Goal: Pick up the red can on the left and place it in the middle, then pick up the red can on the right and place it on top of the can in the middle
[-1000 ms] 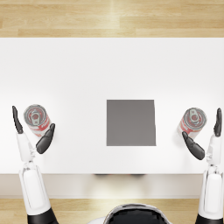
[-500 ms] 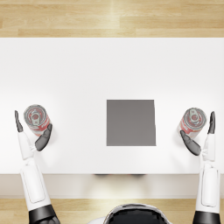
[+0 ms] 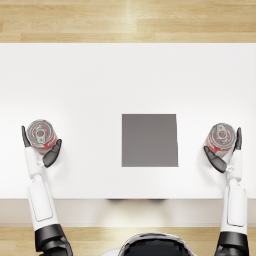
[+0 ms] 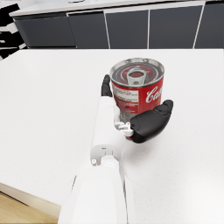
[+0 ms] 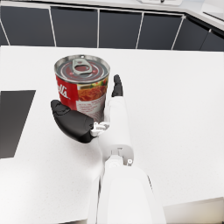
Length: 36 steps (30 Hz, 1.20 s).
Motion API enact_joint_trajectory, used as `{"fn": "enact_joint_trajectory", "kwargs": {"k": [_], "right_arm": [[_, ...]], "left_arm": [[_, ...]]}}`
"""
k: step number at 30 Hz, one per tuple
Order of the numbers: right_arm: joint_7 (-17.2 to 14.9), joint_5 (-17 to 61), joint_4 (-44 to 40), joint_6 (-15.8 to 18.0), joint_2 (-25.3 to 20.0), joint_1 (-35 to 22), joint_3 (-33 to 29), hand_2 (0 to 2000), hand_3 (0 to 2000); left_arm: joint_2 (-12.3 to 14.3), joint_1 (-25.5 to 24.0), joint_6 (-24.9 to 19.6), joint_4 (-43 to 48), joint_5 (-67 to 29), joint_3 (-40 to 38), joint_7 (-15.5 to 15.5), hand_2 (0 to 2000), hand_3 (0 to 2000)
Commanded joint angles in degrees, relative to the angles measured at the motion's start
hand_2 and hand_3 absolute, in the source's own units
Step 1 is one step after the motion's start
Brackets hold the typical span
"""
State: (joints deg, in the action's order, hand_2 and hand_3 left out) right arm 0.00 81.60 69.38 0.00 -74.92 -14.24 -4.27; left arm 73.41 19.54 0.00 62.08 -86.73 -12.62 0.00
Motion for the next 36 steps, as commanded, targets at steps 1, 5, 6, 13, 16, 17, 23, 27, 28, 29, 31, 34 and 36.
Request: {"fn": "enact_joint_trajectory", "kwargs": {"k": [1,5,6,13,16,17,23,27,28,29,31,34,36], "right_arm": [[0.00,0.00,-2.72,0.00,-0.18,-1.89,-0.14,0,0],[0.03,-0.01,-6.05,0.38,-0.68,-4.08,-0.33,0,0],[0.04,-0.02,-6.05,0.88,-0.79,-4.09,-0.50,0,0],[2.93,-0.03,-12.18,1.70,-1.54,-7.00,-1.20,0,0],[3.73,-0.01,-9.62,1.66,-1.81,-5.95,-1.58,2000,653],[3.65,0.01,-8.47,2.39,-1.86,-5.49,-1.12,2000,980],[0.96,0.03,7.68,4.47,-2.40,-4.21,1.52,2000,1520],[0.66,0.02,14.14,5.75,-2.86,-5.25,4.80,2000,1520],[0.61,0.03,14.92,5.99,-3.01,-5.50,5.59,2000,1520],[0.60,0.02,15.42,6.13,-3.13,-5.71,5.81,2000,1520],[0.56,0.03,16.66,6.40,-3.42,-5.92,6.16,2000,1520],[0.49,0.03,18.51,6.67,-3.71,-5.74,6.84,2000,1520],[0.46,0.02,19.29,6.92,-3.92,-5.79,7.37,2000,1520]], "left_arm": [[-0.18,2.94,0.00,-3.17,0.00,0.25,0.00,0,0],[0.02,4.47,0.02,-5.54,0.00,0.07,0.00,0,0],[0.07,4.79,0.02,-6.39,0.00,0.13,0.00,0,0],[0.40,6.30,-0.34,-8.60,0.01,0.73,-0.07,0,0],[0.64,4.96,-2.73,-6.76,0.00,0.03,-0.10,2000,980],[0.77,4.25,-3.17,-4.67,0.00,-0.23,-0.06,2000,1307],[1.66,0.28,-1.97,15.96,-0.02,6.21,-0.21,2000,1520],[2.32,1.95,-2.28,21.80,-0.02,16.96,-0.23,2000,1520],[2.78,2.77,-2.39,21.94,-0.02,19.62,-0.24,2000,1520],[3.19,3.26,-2.45,21.90,-0.02,21.69,-0.25,2000,1520],[3.69,3.36,-2.54,22.24,-0.03,24.05,-0.25,2000,1520],[4.97,4.91,-2.69,20.72,-0.04,27.84,-0.26,2000,1520],[5.94,6.01,-2.71,18.99,-0.04,30.63,-0.25,2000,1520]]}}
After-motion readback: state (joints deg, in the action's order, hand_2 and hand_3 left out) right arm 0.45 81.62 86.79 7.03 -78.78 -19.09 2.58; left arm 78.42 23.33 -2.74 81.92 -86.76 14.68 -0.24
